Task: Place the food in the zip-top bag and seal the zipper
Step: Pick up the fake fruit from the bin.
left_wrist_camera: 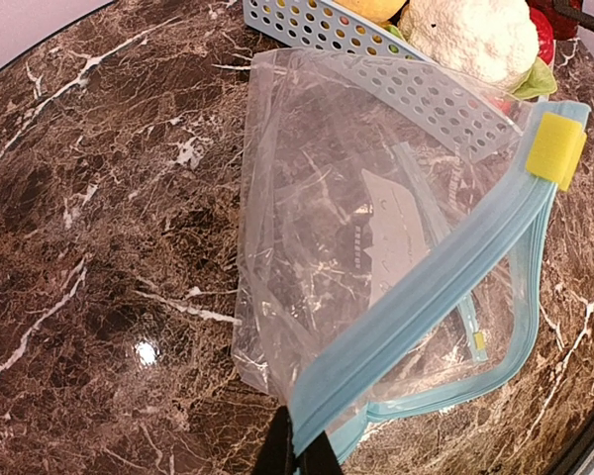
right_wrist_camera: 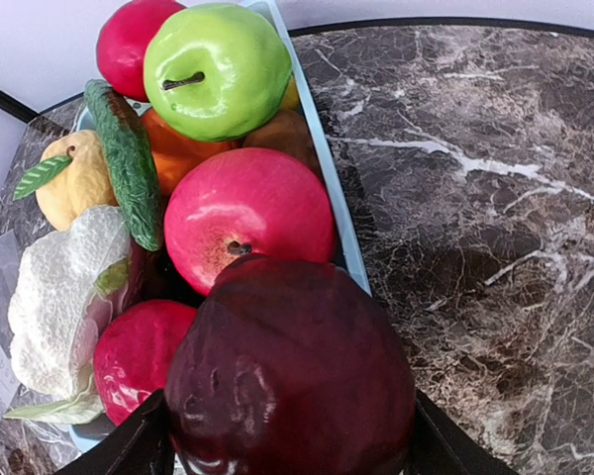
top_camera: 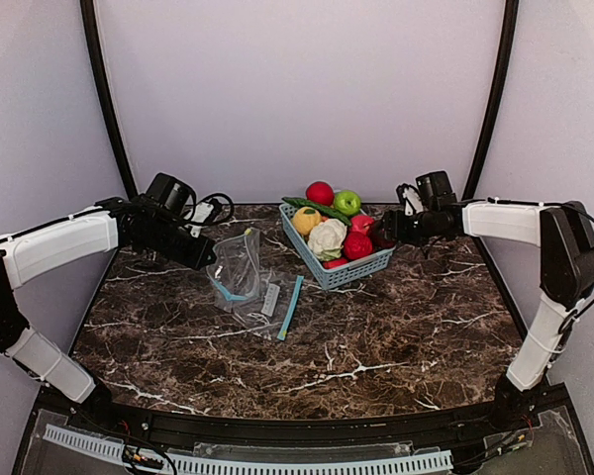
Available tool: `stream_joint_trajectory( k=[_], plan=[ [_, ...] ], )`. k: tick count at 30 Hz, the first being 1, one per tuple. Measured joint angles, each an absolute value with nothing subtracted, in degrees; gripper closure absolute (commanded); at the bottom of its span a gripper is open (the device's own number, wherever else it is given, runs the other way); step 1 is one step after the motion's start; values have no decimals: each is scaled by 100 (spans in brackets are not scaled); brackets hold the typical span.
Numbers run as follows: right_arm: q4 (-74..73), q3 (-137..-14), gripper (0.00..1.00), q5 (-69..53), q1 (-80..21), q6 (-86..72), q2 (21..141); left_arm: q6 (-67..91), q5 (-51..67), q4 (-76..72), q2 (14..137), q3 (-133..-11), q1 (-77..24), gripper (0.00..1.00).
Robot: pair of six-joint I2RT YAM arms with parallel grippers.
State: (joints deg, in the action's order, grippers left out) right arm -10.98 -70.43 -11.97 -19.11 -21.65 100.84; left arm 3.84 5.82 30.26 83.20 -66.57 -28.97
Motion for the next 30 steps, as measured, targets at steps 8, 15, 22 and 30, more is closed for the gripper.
stream_joint_trajectory(
  k=[8, 15, 22, 30],
  plan=[
    [-1059, -7043, 38, -1199, -1907, -2130, 10077, 388, 585, 3000, 8313, -6624, -2897, 99],
    [-1074, -6932, 38, -1072, -1907, -2128, 9572, 384, 596, 2974, 8184, -6595, -2897, 99],
    [-1280, -6842, 39, -908, -1959, -2102, 8401, 340, 871, 3100, 7964, -6853, -2897, 99],
    [-1640, -6838, 39, -565, -3015, -1892, 7507, 548, 1844, 3138, 8213, -7461, -3035, 99]
  ],
)
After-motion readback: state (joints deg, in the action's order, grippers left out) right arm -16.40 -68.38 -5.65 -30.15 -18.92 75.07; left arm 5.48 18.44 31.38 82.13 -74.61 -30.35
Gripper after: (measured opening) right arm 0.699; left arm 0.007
